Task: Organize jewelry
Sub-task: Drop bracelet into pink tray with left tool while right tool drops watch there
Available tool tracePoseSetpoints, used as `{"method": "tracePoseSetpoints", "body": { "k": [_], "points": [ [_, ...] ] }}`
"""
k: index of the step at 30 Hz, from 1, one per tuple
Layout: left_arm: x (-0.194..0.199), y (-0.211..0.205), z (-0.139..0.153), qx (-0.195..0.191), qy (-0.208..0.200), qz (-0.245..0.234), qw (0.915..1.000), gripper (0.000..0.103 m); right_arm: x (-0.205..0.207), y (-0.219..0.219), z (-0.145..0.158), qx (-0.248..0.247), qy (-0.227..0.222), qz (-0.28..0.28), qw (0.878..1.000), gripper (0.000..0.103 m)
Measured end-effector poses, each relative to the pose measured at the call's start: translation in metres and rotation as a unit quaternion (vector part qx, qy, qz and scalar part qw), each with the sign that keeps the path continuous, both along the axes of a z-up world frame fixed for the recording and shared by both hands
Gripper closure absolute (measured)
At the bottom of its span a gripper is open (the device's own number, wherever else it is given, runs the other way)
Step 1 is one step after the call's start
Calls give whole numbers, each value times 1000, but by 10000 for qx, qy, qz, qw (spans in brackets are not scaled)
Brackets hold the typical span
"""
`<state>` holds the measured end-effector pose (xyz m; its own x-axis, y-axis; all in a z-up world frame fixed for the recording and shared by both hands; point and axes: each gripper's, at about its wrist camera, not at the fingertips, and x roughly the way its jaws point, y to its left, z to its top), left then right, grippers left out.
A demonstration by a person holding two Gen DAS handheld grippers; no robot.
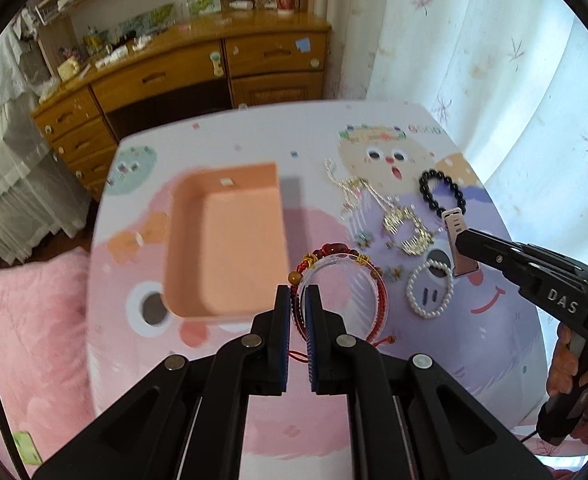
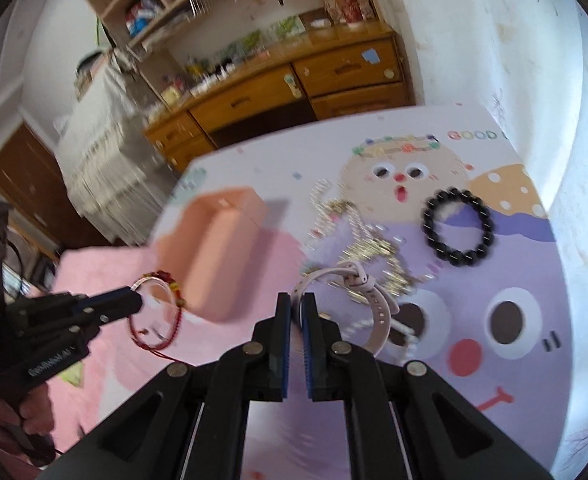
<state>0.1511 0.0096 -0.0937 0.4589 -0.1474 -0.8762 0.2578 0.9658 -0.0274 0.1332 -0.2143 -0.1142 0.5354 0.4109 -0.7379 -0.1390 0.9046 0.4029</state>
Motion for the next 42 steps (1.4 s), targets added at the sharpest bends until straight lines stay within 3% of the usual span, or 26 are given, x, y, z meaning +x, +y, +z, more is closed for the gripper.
{"method": "tracePoseSetpoints", "body": {
  "k": [9, 17, 27, 28, 30, 33, 35, 38, 42],
  "points": [
    [35, 53, 31, -34, -430, 4, 9991, 98, 7, 60, 20, 886, -232, 170, 9956, 98],
    [82, 83, 37, -213, -644, -94, 9977, 98, 19, 115, 18, 857, -283, 342, 9953, 97],
    [112, 81, 12, -287, -417, -384, 9980, 97, 33, 149, 11, 724, -372, 214, 9965, 95],
    [113, 80, 10, -279, -382, -384, 9981, 95, 34, 151, 11, 654, -413, 171, 9969, 95],
    [114, 80, 7, -254, -283, -363, 9986, 77, 36, 152, 9, 535, -387, 63, 9978, 95],
    [114, 81, 8, -389, -213, -376, 9983, 63, 38, 149, 3, 471, -179, -94, 9987, 88],
    [112, 82, 9, -411, -204, -368, 9983, 57, 34, 144, 3, 464, -161, -209, 9986, 75],
    [110, 81, 9, -359, -168, -387, 9985, 56, 27, 138, 5, 379, -185, -359, 9985, 59],
    [98, 75, 7, -239, -89, -490, 9985, 47, 20, 130, 0, 211, -32, -448, 9988, 48]
  ]
}}
